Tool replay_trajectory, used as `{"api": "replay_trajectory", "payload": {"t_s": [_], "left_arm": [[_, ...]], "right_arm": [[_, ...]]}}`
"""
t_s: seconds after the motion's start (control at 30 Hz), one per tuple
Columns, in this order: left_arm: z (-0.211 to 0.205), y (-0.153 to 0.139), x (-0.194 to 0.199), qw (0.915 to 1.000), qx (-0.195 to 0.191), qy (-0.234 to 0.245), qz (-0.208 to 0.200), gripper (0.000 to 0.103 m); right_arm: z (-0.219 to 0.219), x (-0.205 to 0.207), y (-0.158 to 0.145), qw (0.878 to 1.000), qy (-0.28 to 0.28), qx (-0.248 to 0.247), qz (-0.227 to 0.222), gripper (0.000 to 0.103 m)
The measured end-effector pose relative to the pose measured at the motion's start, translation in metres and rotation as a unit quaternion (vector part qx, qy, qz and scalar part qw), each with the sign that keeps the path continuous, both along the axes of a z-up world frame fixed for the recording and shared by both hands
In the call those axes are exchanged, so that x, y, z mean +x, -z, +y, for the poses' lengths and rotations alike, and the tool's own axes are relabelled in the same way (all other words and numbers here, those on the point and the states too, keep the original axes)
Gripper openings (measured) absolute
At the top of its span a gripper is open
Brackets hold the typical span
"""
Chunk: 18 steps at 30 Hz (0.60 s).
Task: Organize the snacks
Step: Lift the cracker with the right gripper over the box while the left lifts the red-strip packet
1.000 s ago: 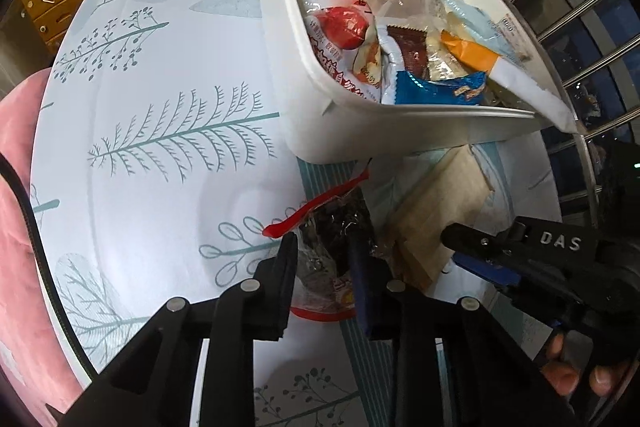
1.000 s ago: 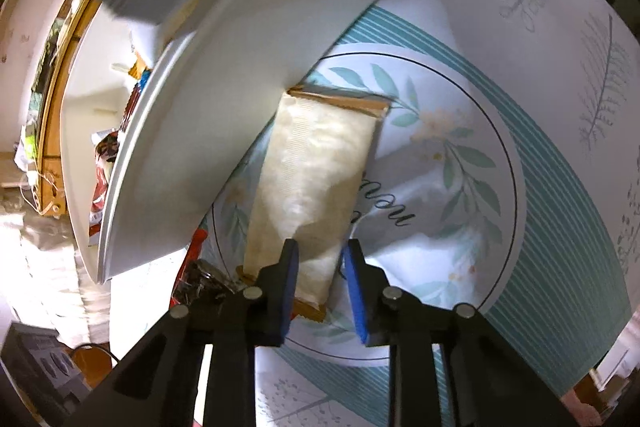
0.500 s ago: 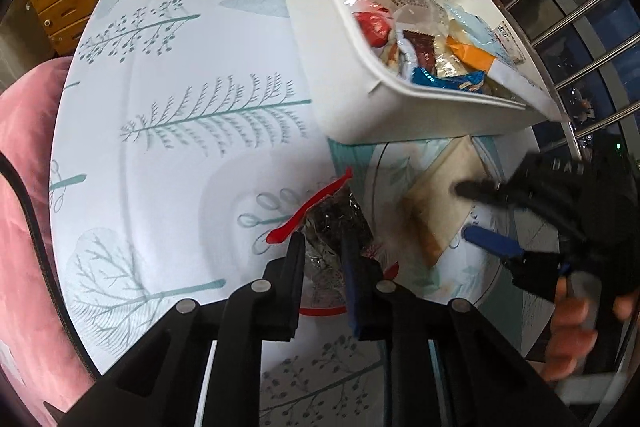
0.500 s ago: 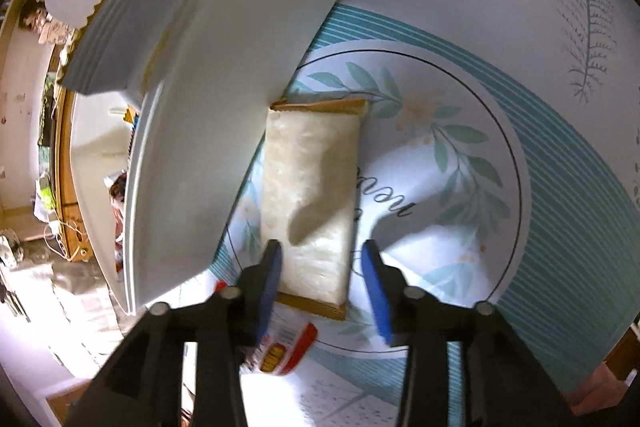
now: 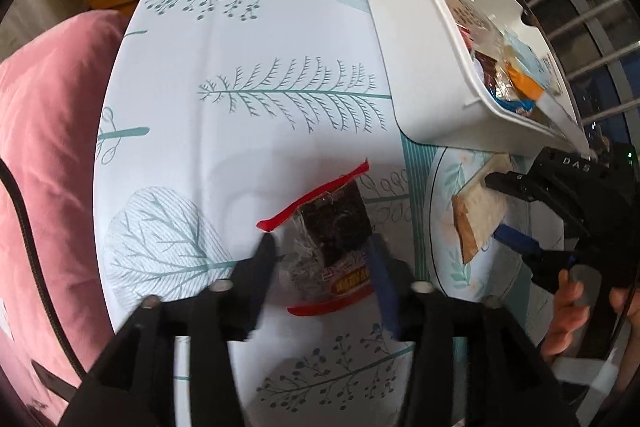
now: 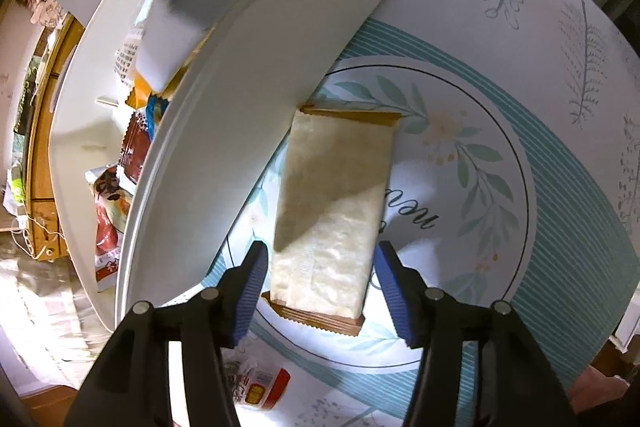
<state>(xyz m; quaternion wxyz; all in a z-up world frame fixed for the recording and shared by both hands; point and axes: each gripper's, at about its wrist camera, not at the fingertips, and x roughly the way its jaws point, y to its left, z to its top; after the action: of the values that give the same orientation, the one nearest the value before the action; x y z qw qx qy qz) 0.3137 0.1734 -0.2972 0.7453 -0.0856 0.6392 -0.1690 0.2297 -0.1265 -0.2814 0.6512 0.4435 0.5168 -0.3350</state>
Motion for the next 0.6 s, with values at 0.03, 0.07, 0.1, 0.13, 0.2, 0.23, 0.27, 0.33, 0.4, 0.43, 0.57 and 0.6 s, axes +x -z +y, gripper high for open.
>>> {"api": "replay_trajectory", "payload": {"t_s": [0.03,0.07,0.1,0.13,0.2,0.23,0.27,0.33,0.4,0.43,0.57,0.6], "left_arm": [[0.003,-0.001,-0.001,1.0,0.0,-0.005,0.001,0.056],[0.005,-0.001,-0.001,1.0,0.001,-0.009,0.003,0.057],[0.001,-0.001,0.001,0.9999,0.002,-0.014,0.006,0.058],[-0.001,-0.001,0.001,0.9998,0.003,-0.018,0.008,0.06],[-0.002,0.001,0.002,0.9994,0.009,-0.029,0.016,0.061],[-0.008,0.002,0.004,0.9992,0.017,-0.032,0.02,0.061],[-0.012,0.002,0.005,0.999,0.021,-0.033,0.022,0.061],[-0.013,0.003,0.005,0.9987,0.025,-0.038,0.024,0.061],[-0.014,0.002,0.005,0.998,0.035,-0.046,0.024,0.061],[-0.016,0.002,0.007,0.9977,0.04,-0.05,0.024,0.061],[-0.023,0.005,0.011,0.9965,0.051,-0.059,0.029,0.061],[-0.024,0.006,0.011,0.9962,0.054,-0.061,0.031,0.061]], "right_arm": [[0.001,0.001,0.001,1.0,-0.001,-0.005,0.003,0.058],[0.002,0.001,0.0,1.0,-0.002,-0.009,0.005,0.059],[0.002,0.002,-0.001,1.0,-0.002,-0.014,0.007,0.059],[0.002,0.002,-0.002,1.0,-0.002,-0.018,0.009,0.059],[0.003,0.003,-0.002,1.0,-0.001,-0.025,0.012,0.06],[0.004,0.003,-0.002,1.0,-0.001,-0.028,0.013,0.06],[0.008,0.007,-0.001,0.999,-0.001,-0.03,0.014,0.06],[0.011,0.01,0.001,0.999,-0.001,-0.034,0.015,0.06],[0.017,0.017,-0.005,0.999,0.003,-0.04,0.015,0.06],[0.018,0.018,-0.004,0.999,0.004,-0.044,0.016,0.06],[0.021,0.021,0.001,0.998,-0.004,-0.063,0.026,0.06],[0.022,0.024,0.003,0.997,-0.007,-0.066,0.028,0.06]]}}
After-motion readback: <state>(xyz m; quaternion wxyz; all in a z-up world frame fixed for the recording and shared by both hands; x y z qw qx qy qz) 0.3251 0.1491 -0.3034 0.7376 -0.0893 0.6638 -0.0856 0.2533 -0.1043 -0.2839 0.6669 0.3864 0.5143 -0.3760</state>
